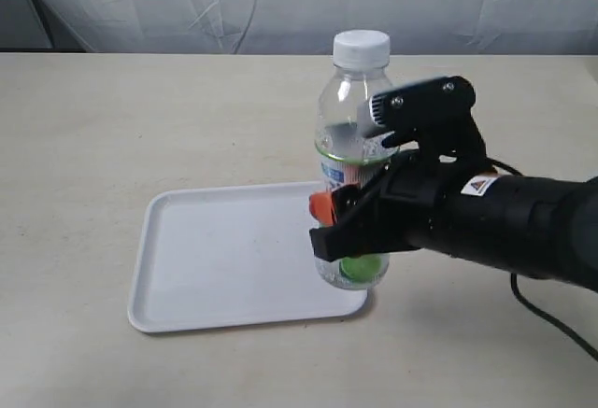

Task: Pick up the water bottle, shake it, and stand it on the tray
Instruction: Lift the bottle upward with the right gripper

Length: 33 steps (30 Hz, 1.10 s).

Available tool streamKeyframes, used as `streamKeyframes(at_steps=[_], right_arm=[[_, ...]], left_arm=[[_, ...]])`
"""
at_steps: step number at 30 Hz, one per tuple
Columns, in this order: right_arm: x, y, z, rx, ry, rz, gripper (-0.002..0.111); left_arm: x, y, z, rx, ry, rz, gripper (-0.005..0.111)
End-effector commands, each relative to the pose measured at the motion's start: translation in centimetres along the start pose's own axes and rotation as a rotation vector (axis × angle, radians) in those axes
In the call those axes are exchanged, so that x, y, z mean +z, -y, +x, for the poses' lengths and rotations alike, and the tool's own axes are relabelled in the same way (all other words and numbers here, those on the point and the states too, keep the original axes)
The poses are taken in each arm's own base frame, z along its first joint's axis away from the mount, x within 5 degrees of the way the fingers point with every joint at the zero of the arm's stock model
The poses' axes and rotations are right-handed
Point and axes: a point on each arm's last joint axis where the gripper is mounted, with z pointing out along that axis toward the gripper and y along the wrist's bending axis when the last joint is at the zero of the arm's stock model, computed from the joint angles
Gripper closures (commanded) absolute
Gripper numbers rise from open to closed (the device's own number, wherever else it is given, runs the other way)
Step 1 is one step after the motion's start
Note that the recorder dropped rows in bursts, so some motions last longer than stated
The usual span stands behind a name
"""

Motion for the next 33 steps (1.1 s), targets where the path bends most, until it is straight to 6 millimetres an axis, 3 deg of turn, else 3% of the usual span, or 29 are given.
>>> streamKeyframes(at_steps=[1, 3, 7, 9, 11, 16, 18, 22, 24, 26, 28, 31, 33], right_arm=[[-4.0, -0.8, -6.0, -0.037, 0.316, -0.002, 0.109], [-4.2, -0.8, -6.1, -0.081, 0.324, -0.006, 0.109], [-0.8, 0.6, -1.4, -0.018, 0.072, 0.027, 0.109], [-0.1, 0.7, -0.4, -0.001, 0.019, 0.03, 0.109], [-0.7, 0.6, -1.7, -0.003, 0.084, 0.034, 0.109], [-5.5, -0.1, -7.7, -0.048, 0.382, 0.019, 0.109], [-5.8, -0.4, -7.7, -0.059, 0.371, -0.005, 0.109], [-3.0, -0.3, -4.4, -0.103, 0.179, -0.031, 0.109], [-2.5, 1.6, -3.7, -0.059, 0.245, 0.125, 0.109], [-3.2, 4.4, -3.6, 0.12, 0.369, 0.363, 0.109], [-3.3, 5.2, -3.4, 0.169, 0.366, 0.446, 0.109], [-2.1, 2.5, -2.6, -0.133, 0.188, 0.173, 0.109], [-2.0, 1.7, -2.3, -0.284, 0.146, 0.1, 0.109]], left_arm=[[0.0, 0.0, 0.0, -0.006, 0.015, 0.002, 0.106], [0.0, 0.0, 0.0, -0.006, 0.015, 0.002, 0.106], [0.0, 0.0, 0.0, -0.006, 0.015, 0.002, 0.106], [0.0, 0.0, 0.0, -0.006, 0.015, 0.002, 0.106], [0.0, 0.0, 0.0, -0.006, 0.015, 0.002, 0.106], [0.0, 0.0, 0.0, -0.006, 0.015, 0.002, 0.106], [0.0, 0.0, 0.0, -0.006, 0.015, 0.002, 0.106], [0.0, 0.0, 0.0, -0.006, 0.015, 0.002, 0.106], [0.0, 0.0, 0.0, -0.006, 0.015, 0.002, 0.106], [0.0, 0.0, 0.0, -0.006, 0.015, 0.002, 0.106], [0.0, 0.0, 0.0, -0.006, 0.015, 0.002, 0.106], [0.0, 0.0, 0.0, -0.006, 0.015, 0.002, 0.106], [0.0, 0.0, 0.0, -0.006, 0.015, 0.002, 0.106]])
